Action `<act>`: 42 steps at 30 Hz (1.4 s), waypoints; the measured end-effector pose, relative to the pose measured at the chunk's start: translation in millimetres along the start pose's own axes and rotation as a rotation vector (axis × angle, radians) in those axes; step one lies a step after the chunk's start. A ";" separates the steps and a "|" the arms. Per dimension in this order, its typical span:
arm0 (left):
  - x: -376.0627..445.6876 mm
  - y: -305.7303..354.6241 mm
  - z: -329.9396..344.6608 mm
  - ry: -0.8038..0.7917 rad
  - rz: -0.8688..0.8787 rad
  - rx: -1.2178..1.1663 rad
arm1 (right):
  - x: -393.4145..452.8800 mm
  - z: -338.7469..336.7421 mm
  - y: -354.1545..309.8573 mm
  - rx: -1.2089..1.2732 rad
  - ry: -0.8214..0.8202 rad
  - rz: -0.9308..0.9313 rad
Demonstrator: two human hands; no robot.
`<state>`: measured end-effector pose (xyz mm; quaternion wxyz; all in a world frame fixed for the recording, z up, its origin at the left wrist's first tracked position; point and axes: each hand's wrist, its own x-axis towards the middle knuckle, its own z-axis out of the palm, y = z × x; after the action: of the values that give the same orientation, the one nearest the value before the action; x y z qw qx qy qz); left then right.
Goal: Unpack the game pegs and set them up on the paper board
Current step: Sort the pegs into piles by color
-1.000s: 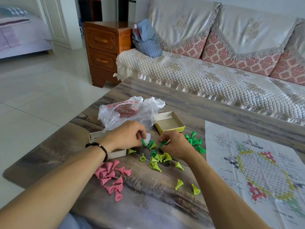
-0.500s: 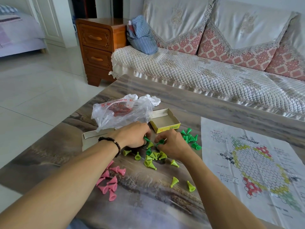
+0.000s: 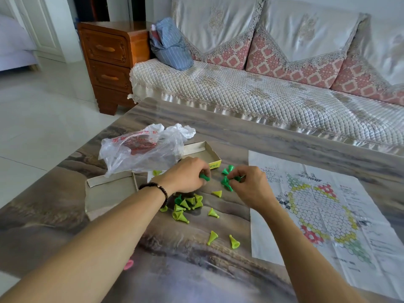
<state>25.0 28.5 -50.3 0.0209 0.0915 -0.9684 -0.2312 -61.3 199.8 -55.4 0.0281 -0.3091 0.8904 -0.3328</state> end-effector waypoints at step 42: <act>-56.3 -39.5 -22.7 -0.042 -0.003 0.012 | -10.1 47.8 -48.2 -0.101 -0.234 -0.276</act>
<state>88.8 -5.6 -47.8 -0.0004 0.0881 -0.9698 -0.2273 -15.3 149.8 -64.7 0.0701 -0.4659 0.8459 -0.2501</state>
